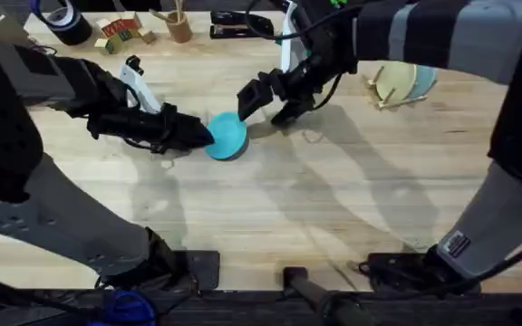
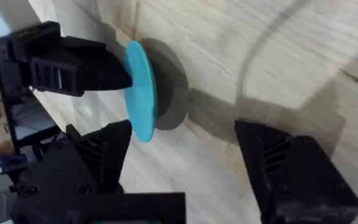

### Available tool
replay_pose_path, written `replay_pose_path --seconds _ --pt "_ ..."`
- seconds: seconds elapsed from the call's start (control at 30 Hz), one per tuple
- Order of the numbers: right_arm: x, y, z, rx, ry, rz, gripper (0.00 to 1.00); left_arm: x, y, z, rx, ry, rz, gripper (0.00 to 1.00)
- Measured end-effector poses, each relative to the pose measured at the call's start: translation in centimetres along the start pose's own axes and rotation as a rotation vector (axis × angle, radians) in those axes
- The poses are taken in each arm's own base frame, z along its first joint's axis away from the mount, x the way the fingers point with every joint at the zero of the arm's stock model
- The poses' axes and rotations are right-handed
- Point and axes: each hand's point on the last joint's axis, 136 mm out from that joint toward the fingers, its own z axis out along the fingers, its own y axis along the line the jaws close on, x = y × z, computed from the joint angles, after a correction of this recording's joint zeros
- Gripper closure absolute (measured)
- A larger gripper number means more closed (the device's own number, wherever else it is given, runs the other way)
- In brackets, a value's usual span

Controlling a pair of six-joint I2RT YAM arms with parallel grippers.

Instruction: Pick up the plates from the table one by one and place each into a slot on the dish rack.

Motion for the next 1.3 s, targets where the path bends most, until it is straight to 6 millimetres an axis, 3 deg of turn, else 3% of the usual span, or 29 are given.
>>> replay_pose_path --seconds 0.57,1.0,1.3 --pt "0.1 0.4 1.1 -0.007 0.009 0.051 0.008 0.0 0.0 0.0 0.000 0.000 0.000 0.960" --pt "-0.1 4.0 4.1 -0.056 -0.007 -0.012 0.007 0.0 0.0 0.0 0.001 -0.001 0.001 0.961" --pt "0.2 5.1 4.9 -0.069 -0.001 -0.006 0.007 0.0 0.0 0.0 0.002 -0.002 0.002 0.960"
